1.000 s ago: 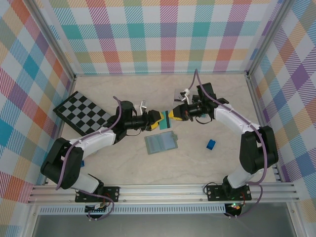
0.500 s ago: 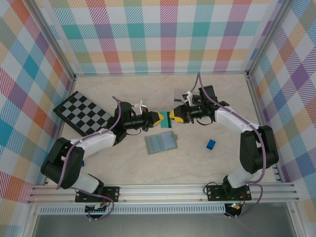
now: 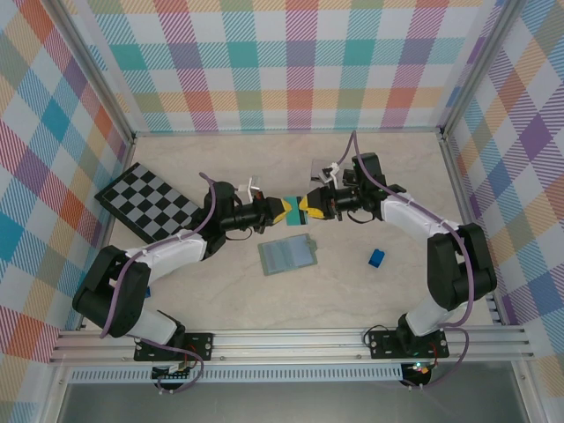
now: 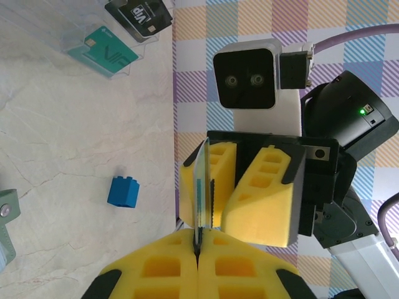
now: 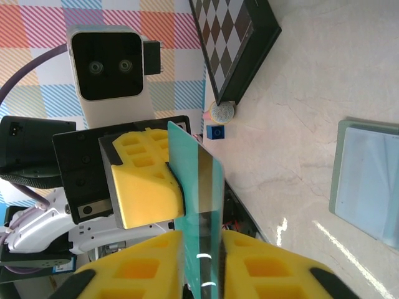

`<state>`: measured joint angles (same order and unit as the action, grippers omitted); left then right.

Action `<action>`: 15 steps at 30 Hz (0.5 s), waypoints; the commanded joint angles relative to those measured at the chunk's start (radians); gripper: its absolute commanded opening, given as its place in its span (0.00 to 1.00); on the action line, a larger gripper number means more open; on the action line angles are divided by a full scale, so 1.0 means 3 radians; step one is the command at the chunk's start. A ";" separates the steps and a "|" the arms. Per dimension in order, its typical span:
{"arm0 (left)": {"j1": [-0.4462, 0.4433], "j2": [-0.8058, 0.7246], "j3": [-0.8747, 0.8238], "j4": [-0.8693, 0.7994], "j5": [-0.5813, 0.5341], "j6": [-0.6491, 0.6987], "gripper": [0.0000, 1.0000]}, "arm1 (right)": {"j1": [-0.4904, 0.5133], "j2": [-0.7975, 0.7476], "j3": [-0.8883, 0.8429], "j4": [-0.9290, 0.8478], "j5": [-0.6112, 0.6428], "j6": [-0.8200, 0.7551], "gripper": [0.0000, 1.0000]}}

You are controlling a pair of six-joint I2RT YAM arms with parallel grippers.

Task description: Take the credit cards out of the card holder

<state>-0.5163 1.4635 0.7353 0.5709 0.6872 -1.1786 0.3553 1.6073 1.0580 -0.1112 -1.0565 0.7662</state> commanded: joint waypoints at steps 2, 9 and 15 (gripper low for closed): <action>-0.0027 -0.0048 -0.0013 -0.0128 -0.0153 -0.0001 0.00 | 0.0040 0.0006 -0.0014 0.0148 -0.0100 0.0004 0.12; -0.0001 -0.0270 0.0093 -0.1219 -0.0564 0.0338 0.40 | 0.0040 -0.0028 0.0281 -0.0564 0.0324 -0.0688 0.00; 0.0003 -0.0500 0.0461 -0.2767 -0.1219 0.0960 0.72 | 0.0025 -0.0045 0.0914 -0.1681 0.1562 -0.1992 0.00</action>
<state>-0.5163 1.3621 0.8005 0.0277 0.4500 -1.0126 0.3664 1.6073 1.2522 -0.4316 -0.7933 0.4244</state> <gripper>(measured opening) 0.694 0.046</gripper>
